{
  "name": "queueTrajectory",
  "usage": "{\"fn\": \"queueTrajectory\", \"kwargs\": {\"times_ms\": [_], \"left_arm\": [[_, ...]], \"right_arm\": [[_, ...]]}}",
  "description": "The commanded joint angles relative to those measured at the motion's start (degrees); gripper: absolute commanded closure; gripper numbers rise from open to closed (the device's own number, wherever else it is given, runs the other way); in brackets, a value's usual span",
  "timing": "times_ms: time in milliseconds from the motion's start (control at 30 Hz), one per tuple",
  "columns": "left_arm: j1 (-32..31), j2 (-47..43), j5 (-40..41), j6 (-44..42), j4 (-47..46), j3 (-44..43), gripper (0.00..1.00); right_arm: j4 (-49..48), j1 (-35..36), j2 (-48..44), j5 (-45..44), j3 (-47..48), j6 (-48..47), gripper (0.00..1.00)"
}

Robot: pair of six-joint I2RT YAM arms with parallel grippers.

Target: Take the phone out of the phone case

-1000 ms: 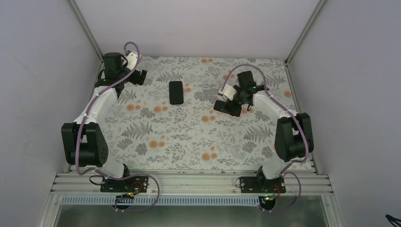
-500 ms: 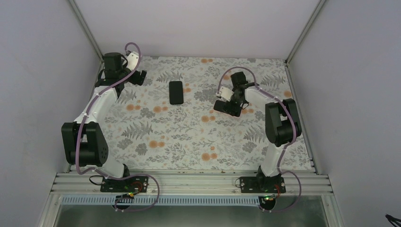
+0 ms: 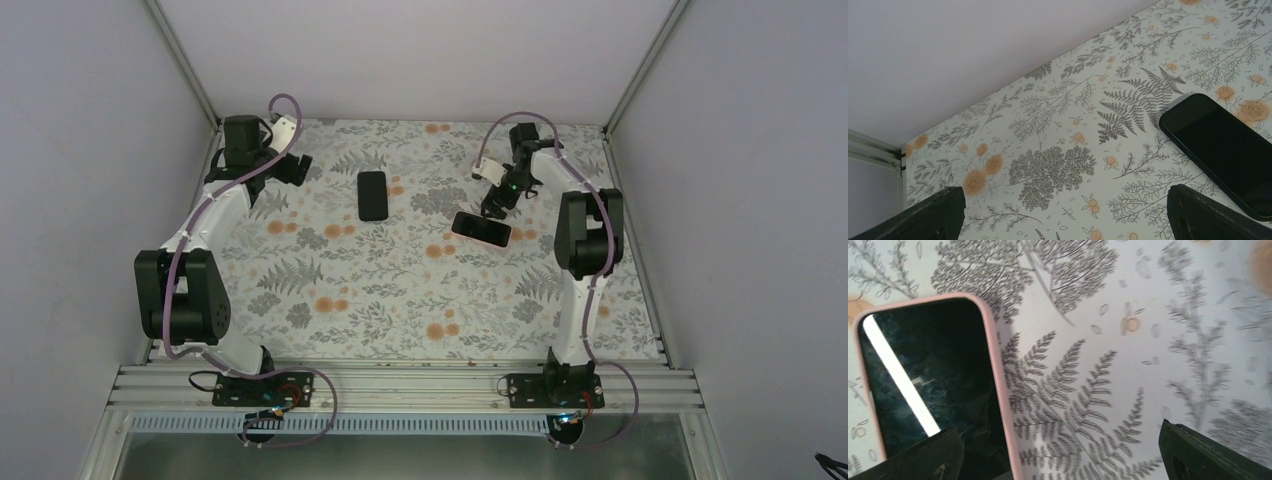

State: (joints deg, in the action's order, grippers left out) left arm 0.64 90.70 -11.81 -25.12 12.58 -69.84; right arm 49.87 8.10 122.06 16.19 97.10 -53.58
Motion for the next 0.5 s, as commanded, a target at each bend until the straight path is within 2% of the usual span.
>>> {"fn": "queueTrajectory", "kwargs": {"times_ms": [0,267,400,467], "left_arm": [[0.42,0.13,-2.18,-1.36,0.08,0.71,0.0],[0.5,1.05,-2.83,-1.42,0.44,0.17,0.0],[0.51,1.07,-3.29,-1.86,0.77,0.42,0.0],[0.55,0.98,-3.26,-2.07,0.68,0.82,0.0]], "right_arm": [[10.3,0.77,4.54,5.5,5.27,-3.24,0.0],[14.66,3.44,9.37,11.66,11.29,-2.03,0.0],[21.93,4.32,14.27,16.95,18.55,-2.06,0.0],[23.69,5.14,16.23,16.75,20.36,-1.06,0.0]]}}
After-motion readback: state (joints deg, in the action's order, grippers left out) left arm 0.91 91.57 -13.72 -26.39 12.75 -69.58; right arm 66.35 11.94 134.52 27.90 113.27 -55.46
